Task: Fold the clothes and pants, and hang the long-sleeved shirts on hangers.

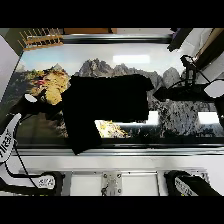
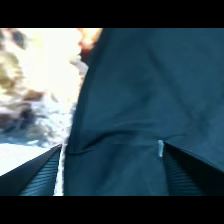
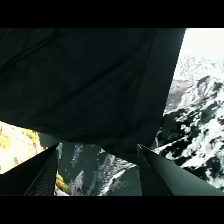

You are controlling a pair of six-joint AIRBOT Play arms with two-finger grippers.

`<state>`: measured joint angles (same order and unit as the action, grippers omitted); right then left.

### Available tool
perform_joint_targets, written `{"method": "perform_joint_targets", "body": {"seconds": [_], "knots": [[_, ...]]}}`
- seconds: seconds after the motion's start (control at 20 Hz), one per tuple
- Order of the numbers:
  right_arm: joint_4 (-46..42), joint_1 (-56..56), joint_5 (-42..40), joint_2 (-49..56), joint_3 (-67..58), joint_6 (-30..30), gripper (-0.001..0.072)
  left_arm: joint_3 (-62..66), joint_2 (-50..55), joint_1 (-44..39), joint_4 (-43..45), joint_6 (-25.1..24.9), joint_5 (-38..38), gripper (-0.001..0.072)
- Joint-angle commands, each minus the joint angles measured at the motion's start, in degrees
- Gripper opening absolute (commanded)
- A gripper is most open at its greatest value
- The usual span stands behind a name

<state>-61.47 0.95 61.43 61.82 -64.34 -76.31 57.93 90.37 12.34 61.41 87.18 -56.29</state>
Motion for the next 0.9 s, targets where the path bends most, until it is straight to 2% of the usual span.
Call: {"method": "perform_joint_targets", "body": {"seconds": [0.0, 0.05, 0.1, 0.2, 0.35, 0.45, 0.5, 0.6, 0.85], "knots": [[-0.31, -0.28, 0.9, 0.0, 0.17, -0.22, 0.0513, 0.5, 0.87, -3.23, 0.57, -0.52, -2.16, 0.0247], [-0.87, -0.17, 1.22, -0.02, 0.59, -0.37, 0.0513, 0.5, 0.87, -3.65, 0.55, -1.81, -3.39, 0.0046], [-1.62, 0.35, 1.68, 0.0, 1.44, -1.38, 0.0513, 0.5, 0.55, -3.65, 0.55, -2.89, -4.35, 0.001], [-1.99, 2.21, 1.86, 0.0, 5.07, -6.51, 0.0513, 0.5, -0.96, -3.43, 0.61, -3.37, -5.07, 0.001], [-1.95, 5.14, -0.11, 0.52, 15.37, -21.7, 0.0513, 0.5, -4.15, -3.37, 0.59, -4.33, -5.05, 0.001], [-1.38, 5.09, -6.69, 1.42, 23.32, -30.6, 0.0514, 0.5, -5.53, -3.43, 0.57, -4.33, -5.01, 0.001], [0.39, 4.94, -11.08, 2.14, 26.75, -32.37, 0.0514, 0.5, -5.86, -3.43, 0.57, -4.33, -4.98, 0.001], [7.61, 4.87, -18.25, 4.35, 30.77, -30.95, 0.0514, 0.5, -5.88, -3.43, 0.55, -4.31, -4.9, 0.001], [22.75, 0.17, -29.88, 10.21, 31.23, -18.69, 0.0514, 0.5, -5.9, -3.43, 0.52, -4.28, -4.07, 0.001]]}}
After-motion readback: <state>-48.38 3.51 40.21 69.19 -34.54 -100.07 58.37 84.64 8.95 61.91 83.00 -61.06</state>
